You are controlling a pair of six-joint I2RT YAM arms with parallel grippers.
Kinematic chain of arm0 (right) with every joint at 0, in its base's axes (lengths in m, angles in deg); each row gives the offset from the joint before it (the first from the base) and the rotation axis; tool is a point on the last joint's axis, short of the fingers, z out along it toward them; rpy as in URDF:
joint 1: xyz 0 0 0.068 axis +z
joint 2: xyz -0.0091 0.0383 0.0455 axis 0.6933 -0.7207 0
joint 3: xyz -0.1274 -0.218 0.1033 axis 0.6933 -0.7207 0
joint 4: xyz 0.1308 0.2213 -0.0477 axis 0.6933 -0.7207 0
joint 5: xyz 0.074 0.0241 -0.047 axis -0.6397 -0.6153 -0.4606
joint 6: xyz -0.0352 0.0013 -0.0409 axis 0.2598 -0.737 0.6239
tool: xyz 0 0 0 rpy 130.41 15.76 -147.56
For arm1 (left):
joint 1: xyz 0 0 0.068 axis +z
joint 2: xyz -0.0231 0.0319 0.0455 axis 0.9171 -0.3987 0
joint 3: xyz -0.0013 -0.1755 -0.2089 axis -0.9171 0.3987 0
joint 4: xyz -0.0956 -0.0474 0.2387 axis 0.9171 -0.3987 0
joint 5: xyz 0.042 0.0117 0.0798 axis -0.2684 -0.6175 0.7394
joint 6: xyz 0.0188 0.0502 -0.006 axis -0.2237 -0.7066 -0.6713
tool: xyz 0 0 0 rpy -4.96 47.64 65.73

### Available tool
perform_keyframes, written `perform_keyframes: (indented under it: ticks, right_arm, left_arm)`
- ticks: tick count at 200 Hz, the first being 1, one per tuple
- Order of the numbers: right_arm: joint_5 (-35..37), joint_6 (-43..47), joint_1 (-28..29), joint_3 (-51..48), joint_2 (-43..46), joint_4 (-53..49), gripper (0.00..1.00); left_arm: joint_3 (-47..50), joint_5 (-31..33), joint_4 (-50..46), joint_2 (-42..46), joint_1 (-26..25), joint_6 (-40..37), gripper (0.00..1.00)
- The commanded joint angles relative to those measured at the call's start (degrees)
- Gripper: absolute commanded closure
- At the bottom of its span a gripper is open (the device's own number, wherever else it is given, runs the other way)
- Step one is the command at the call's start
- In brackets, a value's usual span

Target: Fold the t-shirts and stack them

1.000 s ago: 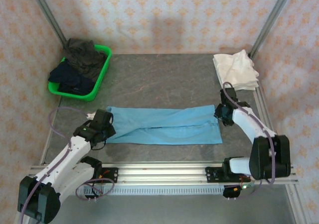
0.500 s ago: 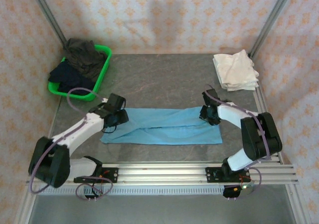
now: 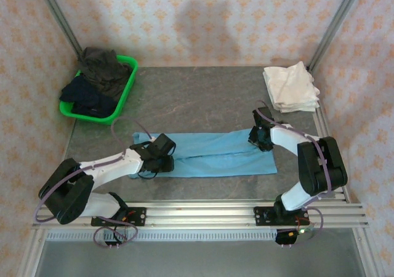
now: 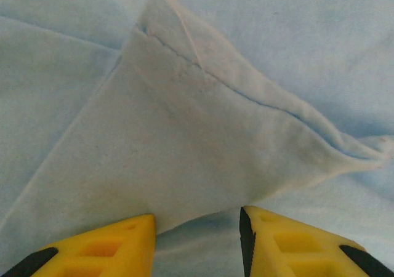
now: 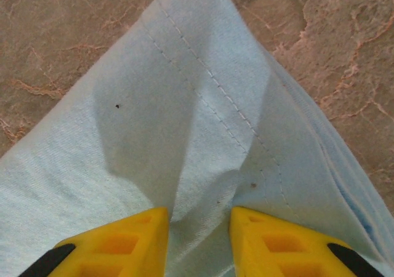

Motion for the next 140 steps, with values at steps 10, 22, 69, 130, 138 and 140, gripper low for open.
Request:
perform_keyframes:
  ticks: [10,22,69,130,138,140]
  right_arm:
    - [2.15,0.26,-0.58,0.06,-0.83,-1.83,0.67]
    - [1.97,0.28,-0.58,-0.20,-0.66,-1.48,0.67]
    - [1.32,0.70,-0.72,-0.46,-1.09,-0.85,0.67]
    - [1.74,1.50,-1.35,-0.07,-0.25,-1.93,0.67]
    - [1.73,1.58,-1.52,-0.15,-0.04,-2.00,0.67]
    - [1.70,1.61,-1.54,-0.12,0.07,-2.00,0.67]
  left_arm:
    - [-3.21,0.73,-1.55,4.06,-0.30,0.43,0.53]
    - [-5.51,1.61,-3.24,4.89,-0.30,-0.79,0.50]
    - [-13.31,8.56,-8.28,0.17,3.98,-5.27,0.41]
    - [-19.05,3.91,-7.11,-12.45,7.93,-7.26,0.49]
    - [-18.78,3.33,-7.21,-12.64,7.35,-6.97,0.51]
    - [-18.71,3.30,-7.38,-12.65,7.13,-6.86,0.52]
